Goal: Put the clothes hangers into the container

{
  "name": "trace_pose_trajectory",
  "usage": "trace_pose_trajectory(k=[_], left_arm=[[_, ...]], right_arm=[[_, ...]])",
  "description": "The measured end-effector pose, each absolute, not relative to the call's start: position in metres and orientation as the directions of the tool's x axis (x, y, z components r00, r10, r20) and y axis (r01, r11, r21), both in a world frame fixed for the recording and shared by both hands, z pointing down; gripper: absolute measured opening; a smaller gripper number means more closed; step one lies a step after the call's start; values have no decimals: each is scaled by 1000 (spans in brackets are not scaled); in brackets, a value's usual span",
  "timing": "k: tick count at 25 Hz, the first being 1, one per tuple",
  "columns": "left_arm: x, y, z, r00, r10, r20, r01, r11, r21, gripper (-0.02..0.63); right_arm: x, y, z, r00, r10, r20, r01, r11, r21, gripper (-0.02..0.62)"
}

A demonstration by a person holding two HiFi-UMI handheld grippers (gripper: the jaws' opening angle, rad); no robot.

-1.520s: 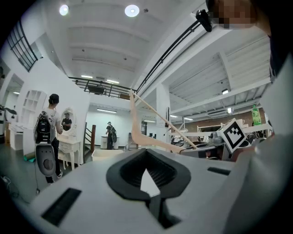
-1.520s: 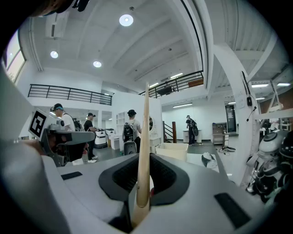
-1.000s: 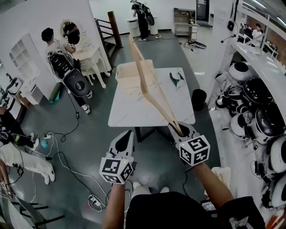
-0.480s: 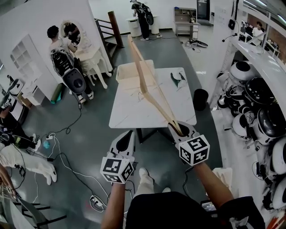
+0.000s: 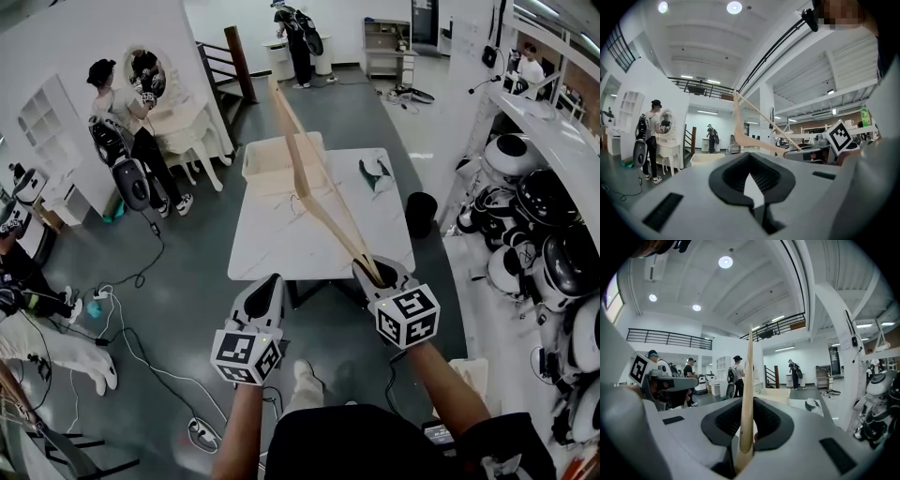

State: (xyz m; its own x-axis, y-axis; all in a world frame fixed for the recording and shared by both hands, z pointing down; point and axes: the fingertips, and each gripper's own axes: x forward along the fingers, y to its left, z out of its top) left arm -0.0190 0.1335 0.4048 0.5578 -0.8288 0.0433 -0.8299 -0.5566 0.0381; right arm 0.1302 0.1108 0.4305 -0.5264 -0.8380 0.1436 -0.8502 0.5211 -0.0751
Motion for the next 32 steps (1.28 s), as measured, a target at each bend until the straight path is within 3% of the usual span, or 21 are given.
trace_pose_trajectory(k=[32], left_arm=[[-100,-41,394,590,-806,39,-807,-587,72,5]], right_arm=[[51,-58,422,-483,-857,176,-875,478,-77,63]])
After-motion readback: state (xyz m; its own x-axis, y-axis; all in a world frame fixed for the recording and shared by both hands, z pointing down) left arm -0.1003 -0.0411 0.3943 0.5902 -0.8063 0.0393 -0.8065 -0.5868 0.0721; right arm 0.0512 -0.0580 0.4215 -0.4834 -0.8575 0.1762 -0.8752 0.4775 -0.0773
